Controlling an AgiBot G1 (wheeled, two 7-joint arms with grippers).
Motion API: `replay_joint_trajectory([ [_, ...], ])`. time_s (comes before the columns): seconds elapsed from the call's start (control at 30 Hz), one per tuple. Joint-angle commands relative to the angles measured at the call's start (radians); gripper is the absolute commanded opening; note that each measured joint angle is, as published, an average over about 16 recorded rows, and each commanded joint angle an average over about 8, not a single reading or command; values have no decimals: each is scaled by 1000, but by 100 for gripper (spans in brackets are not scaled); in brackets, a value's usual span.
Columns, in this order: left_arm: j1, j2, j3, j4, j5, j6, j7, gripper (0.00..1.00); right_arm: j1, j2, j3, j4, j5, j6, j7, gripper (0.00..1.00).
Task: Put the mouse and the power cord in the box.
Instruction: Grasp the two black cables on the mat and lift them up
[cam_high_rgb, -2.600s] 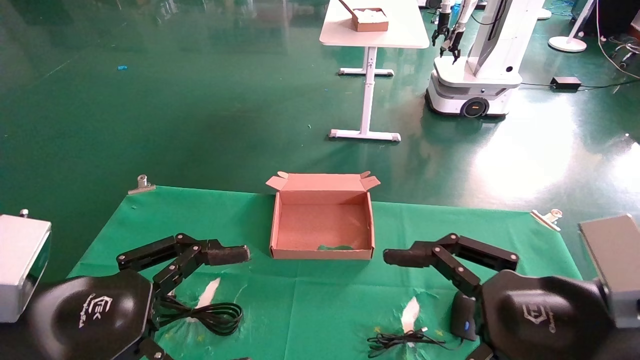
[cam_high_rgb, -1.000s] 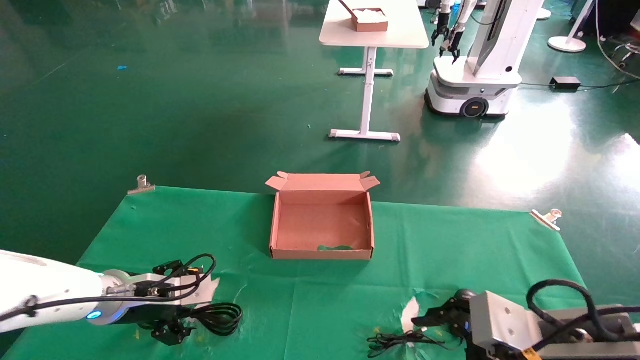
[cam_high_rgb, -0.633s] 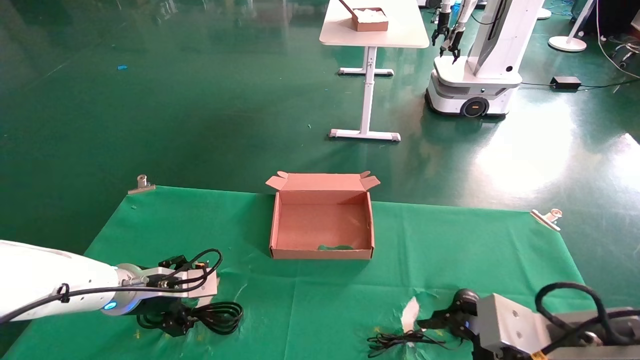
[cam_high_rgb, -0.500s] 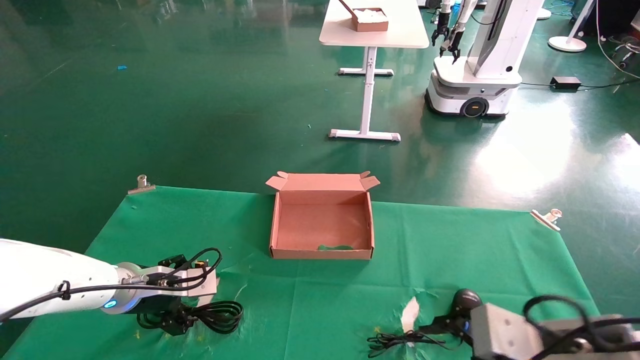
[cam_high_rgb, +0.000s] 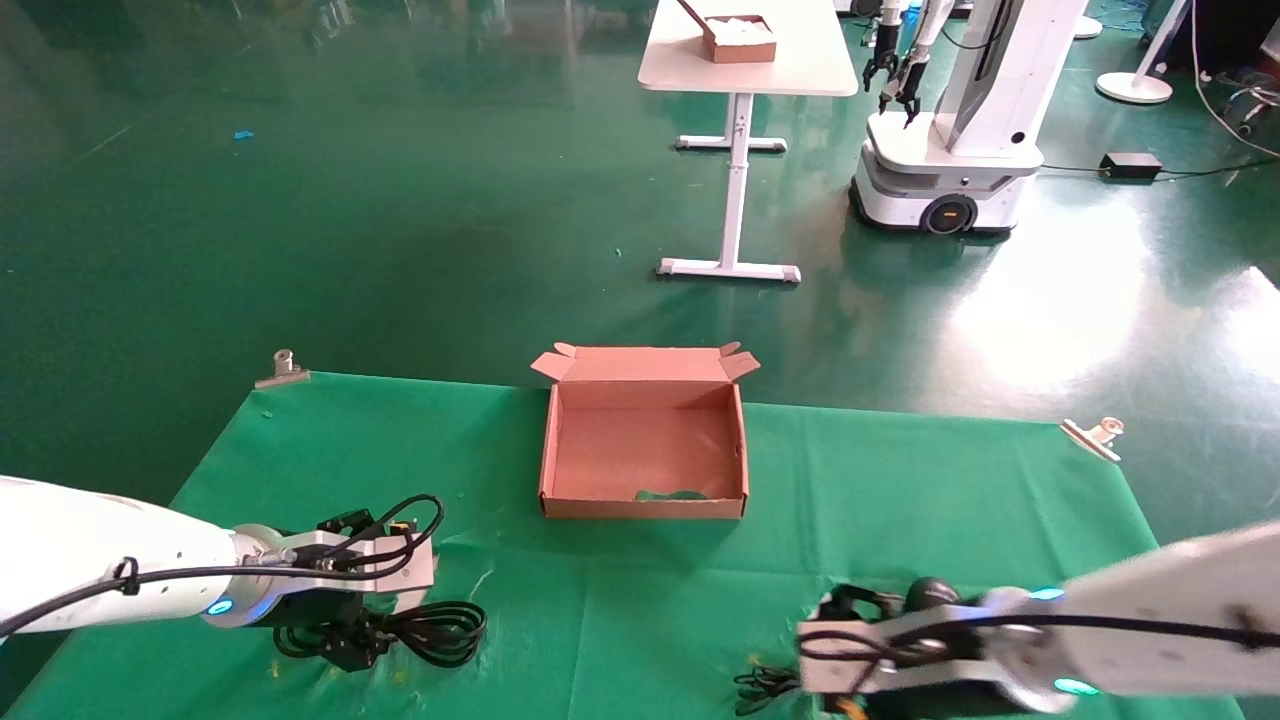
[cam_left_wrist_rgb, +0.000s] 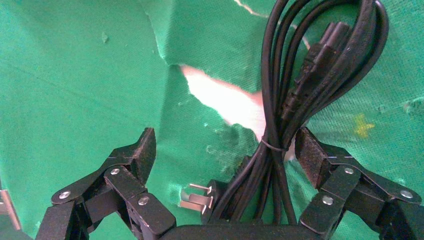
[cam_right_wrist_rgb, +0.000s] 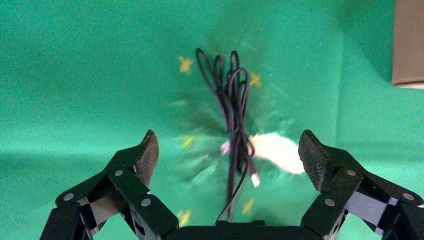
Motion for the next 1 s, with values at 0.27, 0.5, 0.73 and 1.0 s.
replay_joint_trajectory([
  [0.27, -1, 1, 0, 2, -1, -1, 2, 69, 29, -123, -48, -161, -127, 90, -15, 65],
  [0.5, -1, 1, 0, 4, 0, -2, 1, 0, 40, -150, -51, -209, -158, 129, 0, 0],
  [0.73, -1, 1, 0, 4, 0, -2, 2, 0, 39, -143, -48, -201, -150, 123, -4, 0],
  [1.0, -1, 0, 0, 4, -1, -2, 2, 0, 37, -138, -47, -193, -143, 114, -6, 0],
])
